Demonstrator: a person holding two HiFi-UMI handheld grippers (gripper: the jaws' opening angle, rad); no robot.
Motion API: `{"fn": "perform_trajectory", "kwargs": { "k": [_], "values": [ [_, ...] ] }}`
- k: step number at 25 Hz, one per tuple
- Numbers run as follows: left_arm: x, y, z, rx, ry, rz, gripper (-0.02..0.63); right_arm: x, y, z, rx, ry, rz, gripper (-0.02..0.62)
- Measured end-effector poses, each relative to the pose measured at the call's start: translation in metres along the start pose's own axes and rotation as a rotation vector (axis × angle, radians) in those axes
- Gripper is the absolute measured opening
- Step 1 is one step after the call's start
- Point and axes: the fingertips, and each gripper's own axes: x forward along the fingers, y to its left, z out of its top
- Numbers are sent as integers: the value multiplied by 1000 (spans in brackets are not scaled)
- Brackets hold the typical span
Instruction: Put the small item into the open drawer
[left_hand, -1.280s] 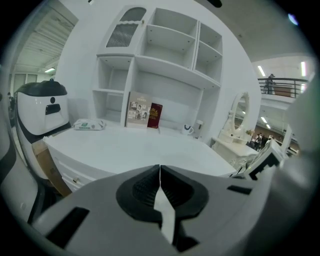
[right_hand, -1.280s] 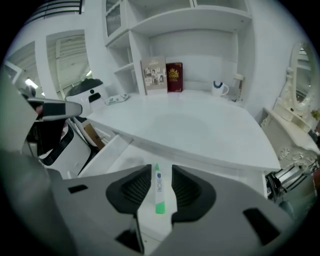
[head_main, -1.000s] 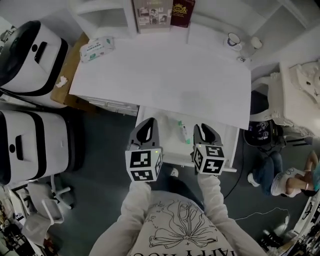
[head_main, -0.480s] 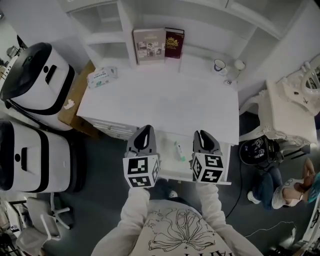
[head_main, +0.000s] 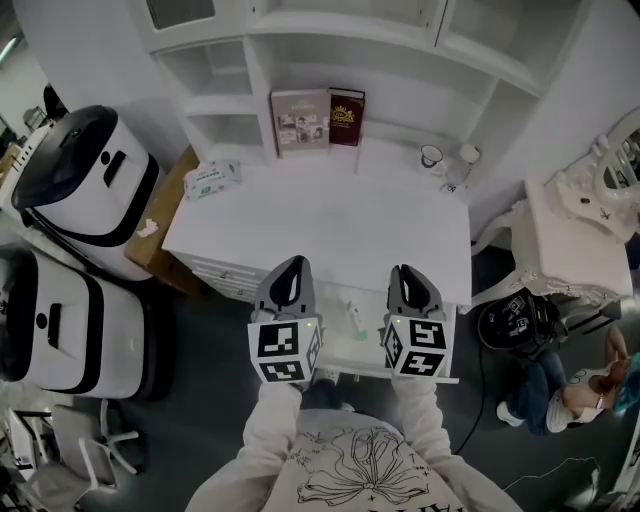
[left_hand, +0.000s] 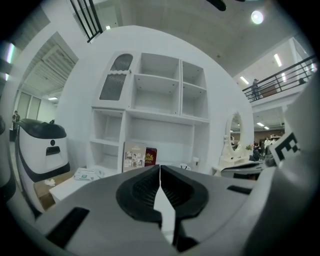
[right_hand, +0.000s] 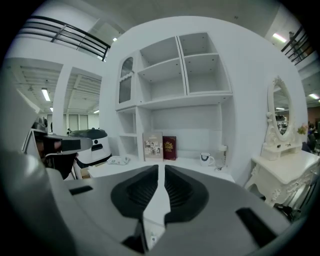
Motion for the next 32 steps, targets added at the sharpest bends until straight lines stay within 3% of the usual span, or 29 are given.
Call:
{"fn": "perform_trajectory", "kwargs": {
  "k": [14,32],
  "values": [
    [-10,-8,21,19,-50,-9,8,-18,-1,33,-1,-97,-20,26],
    [-15,-12,25,35,-59,-14,8,-24,4,34,-2,-110,-23,21]
  ]
}}
